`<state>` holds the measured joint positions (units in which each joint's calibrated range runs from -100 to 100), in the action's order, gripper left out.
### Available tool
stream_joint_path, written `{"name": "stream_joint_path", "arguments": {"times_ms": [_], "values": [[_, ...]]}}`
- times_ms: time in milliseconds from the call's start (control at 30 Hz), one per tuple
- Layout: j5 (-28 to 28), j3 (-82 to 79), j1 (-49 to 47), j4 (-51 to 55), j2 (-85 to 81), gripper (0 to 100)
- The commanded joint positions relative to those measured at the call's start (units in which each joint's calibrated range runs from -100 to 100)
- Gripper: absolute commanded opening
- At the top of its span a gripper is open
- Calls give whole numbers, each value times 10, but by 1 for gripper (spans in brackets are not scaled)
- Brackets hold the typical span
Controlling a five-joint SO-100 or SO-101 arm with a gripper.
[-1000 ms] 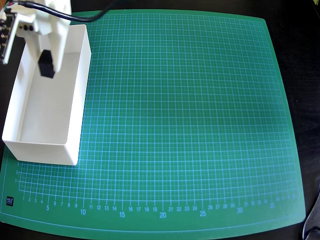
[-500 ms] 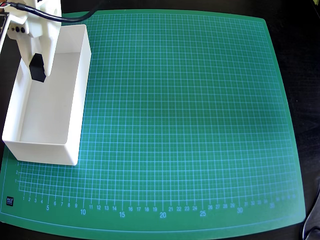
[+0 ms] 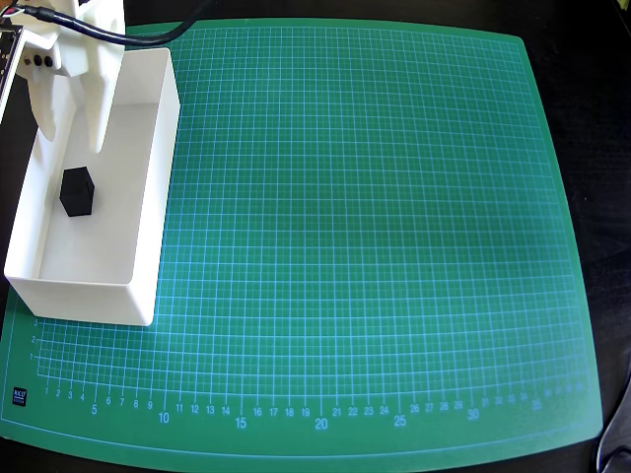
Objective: Grab the black cube and put it in the white bin
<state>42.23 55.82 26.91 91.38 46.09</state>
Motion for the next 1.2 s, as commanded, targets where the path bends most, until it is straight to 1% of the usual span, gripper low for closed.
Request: {"name": "stream_joint_path", "arguments": {"times_ms": [0,233,367,533,667,767,933,1167], "values": [[2,22,-9,3,-38,20],[2,15,-24,7,-140,20],[14,15,-43,32,-180,20],[45,16,-107,68,-197,20],[61,13,-172,72,-191,20],[71,13,-200,72,-173,20],[71,13,-206,73,-176,20],[71,13,-205,73,-251,20]]}}
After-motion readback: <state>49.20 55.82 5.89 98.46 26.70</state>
